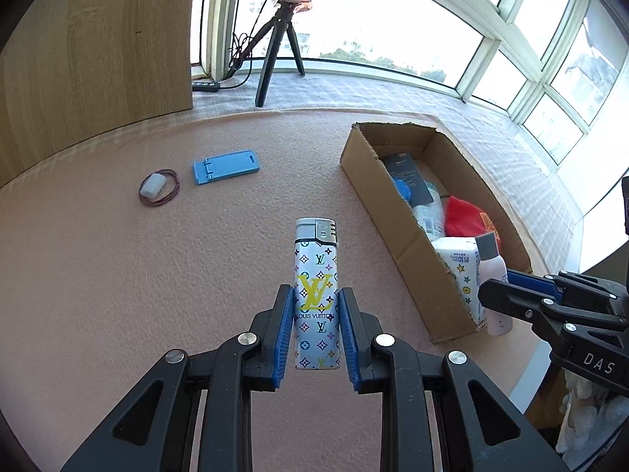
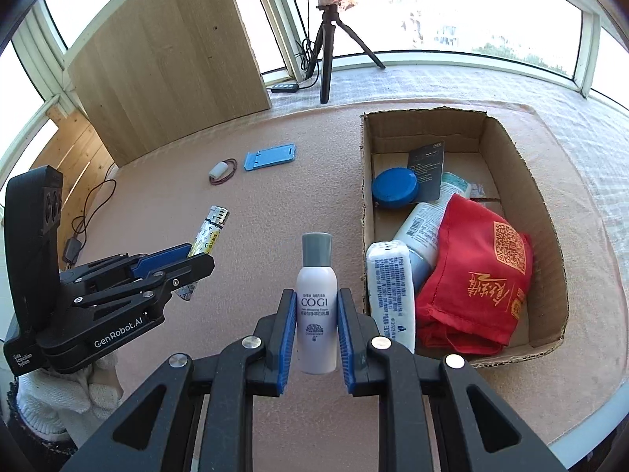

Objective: Organize objects
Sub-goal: 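Carry the COGI bottle to the box with the right tool while the left carries the lighter, then open both tools, dropping the bottle and lighter into the box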

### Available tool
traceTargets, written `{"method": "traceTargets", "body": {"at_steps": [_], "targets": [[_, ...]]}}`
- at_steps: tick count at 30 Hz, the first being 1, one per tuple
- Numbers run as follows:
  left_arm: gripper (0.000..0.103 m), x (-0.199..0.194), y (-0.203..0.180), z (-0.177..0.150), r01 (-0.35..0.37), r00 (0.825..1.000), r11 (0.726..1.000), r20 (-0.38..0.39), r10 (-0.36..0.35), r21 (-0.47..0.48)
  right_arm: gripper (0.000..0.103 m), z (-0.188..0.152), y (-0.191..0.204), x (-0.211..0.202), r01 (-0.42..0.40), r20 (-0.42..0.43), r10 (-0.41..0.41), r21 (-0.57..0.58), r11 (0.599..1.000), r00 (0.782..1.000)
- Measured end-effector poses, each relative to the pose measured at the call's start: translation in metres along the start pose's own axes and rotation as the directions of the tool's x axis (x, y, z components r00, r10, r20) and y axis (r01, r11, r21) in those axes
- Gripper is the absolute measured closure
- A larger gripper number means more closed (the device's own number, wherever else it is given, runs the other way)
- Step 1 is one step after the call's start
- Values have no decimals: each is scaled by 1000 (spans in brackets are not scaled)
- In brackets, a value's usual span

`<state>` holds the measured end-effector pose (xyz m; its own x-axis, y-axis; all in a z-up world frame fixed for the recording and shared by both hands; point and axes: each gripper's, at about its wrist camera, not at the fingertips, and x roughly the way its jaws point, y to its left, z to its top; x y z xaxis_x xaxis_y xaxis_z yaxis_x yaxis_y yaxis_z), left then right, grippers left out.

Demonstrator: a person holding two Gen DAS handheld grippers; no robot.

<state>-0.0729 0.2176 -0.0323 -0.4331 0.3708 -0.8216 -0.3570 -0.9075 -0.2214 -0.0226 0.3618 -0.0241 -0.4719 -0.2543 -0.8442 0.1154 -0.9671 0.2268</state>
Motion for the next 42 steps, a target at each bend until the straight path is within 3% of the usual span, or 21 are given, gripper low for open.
{"method": "traceTargets", "body": {"at_steps": [17,34,35,36,38,39,42], "targets": [[78,64,-74,57,59,998,990,-15,-57,127,85,7,-94,-14,120,24,-123,111,987,992],[78,93,-109,76,84,996,983,-25,-81,162,84,14,-115,-7,129,14,-132,111,985,991],[76,93,-110,77,80,997,983,-21,-78,163,84,14,-115,-7,128,17,-131,113,985,991],[69,94,-111,77,72,997,984,-19,-70,162,84,15,-116,-7,124,24,-128,115,986,992],[64,93,-111,77,73,997,984,-14,-71,162,78,16,-116,-7,125,29,-130,120,985,991],[64,93,-111,76,71,997,984,-15,-69,163,70,16,-117,-8,123,31,-128,124,985,991],[64,92,-109,76,64,998,984,-14,-62,165,68,16,-116,-7,117,35,-123,129,985,992]]}}
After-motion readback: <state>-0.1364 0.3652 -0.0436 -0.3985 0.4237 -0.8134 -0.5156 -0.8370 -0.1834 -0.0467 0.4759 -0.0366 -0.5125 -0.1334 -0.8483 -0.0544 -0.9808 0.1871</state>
